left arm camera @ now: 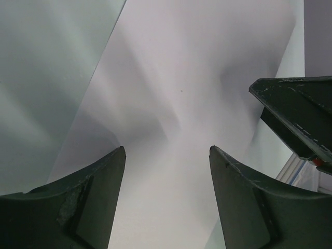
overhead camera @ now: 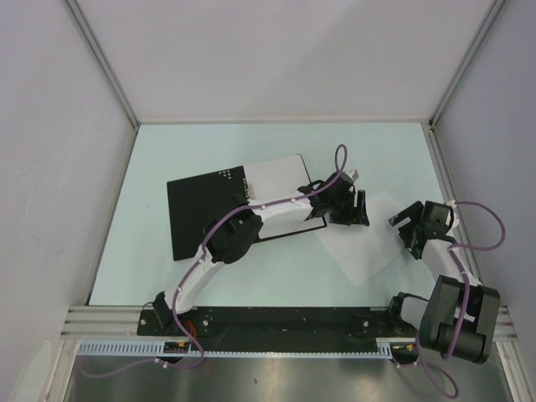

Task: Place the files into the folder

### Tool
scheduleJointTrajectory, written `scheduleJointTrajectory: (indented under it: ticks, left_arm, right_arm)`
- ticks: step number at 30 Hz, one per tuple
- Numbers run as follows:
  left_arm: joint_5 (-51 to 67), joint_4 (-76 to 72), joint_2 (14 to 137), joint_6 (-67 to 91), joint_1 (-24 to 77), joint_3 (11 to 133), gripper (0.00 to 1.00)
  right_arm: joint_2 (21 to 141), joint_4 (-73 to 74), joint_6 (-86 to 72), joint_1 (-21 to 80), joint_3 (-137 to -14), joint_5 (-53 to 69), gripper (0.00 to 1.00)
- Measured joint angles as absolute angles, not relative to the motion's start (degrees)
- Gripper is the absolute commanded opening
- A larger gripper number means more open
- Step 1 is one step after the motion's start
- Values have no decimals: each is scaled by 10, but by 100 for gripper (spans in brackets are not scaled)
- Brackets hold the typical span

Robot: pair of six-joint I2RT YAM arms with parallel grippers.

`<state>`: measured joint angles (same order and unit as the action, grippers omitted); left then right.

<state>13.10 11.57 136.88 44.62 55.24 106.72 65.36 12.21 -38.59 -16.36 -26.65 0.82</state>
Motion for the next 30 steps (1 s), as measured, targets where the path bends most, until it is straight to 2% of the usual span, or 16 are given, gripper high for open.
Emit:
scheduleJointTrajectory:
  ticks: [8,20,30]
  left_arm:
    - [136,115,1369,451,551,1067,73]
    - [159,108,1371,460,542,1066,73]
    - [175,99,1371,462,539,1061,73]
  right_arm:
    - [647,57,-407,-148,-241,91,100]
    - [540,47,-458,-172,-209,222,99]
    - [492,5,-553,-190,-167,269,99]
